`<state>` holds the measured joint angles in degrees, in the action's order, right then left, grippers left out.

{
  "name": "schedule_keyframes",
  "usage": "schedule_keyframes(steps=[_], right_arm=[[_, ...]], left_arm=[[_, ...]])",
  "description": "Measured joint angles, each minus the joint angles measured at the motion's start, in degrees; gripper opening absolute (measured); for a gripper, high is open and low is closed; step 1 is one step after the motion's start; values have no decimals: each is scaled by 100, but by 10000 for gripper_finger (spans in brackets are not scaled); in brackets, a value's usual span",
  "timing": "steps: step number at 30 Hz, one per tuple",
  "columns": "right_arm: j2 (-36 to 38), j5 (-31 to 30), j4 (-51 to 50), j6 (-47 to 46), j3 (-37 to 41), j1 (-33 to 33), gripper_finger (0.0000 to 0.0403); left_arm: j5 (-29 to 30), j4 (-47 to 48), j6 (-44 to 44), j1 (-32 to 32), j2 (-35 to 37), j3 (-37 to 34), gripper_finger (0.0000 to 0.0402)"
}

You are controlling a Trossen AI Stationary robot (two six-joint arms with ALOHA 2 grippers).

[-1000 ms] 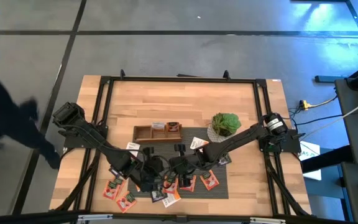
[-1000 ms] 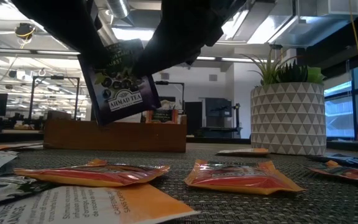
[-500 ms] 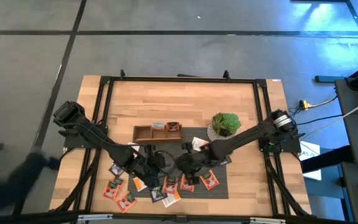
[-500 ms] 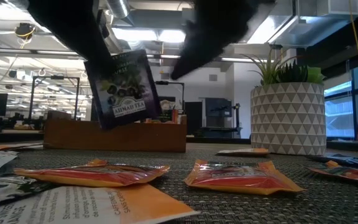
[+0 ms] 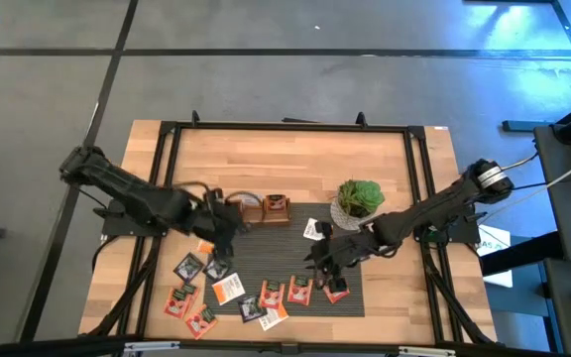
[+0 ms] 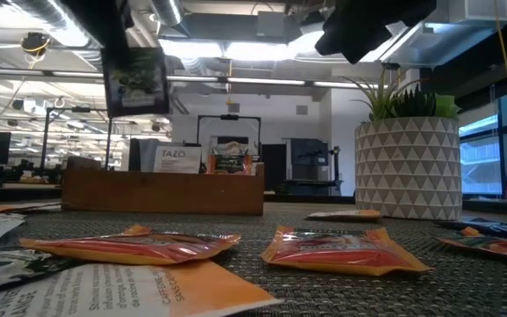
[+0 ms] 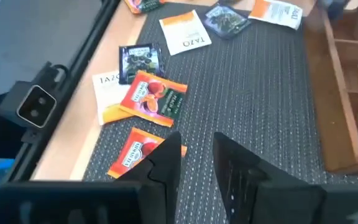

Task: Pick & Place Tea
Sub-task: Put the violet tea bag to the left section of the wooden organizer

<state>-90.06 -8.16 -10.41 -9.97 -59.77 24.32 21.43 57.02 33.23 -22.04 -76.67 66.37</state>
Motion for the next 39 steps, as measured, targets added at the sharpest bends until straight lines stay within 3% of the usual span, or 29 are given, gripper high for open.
schedule_keyframes(steps=[10, 16, 20, 31, 39], right_arm=[[-55, -343, -96, 126, 6, -185, 95], [-55, -343, -86, -4, 6, -243, 95], [-55, -343, -62, -29, 6, -243, 95], [-55, -343, -8, -141, 6, -245, 95], [-57, -342, 0, -181, 5, -245, 95]], left_arm=[[-316, 1094, -1170, 1159, 362, -4, 3], [-968, 1013, -1917, 2022, 348, -248, 3], [-1082, 804, -2244, 2384, 294, -501, 3], [-1547, -96, -2927, 2821, 236, -1161, 3], [-1273, -461, -2670, 2871, 233, -1434, 5]])
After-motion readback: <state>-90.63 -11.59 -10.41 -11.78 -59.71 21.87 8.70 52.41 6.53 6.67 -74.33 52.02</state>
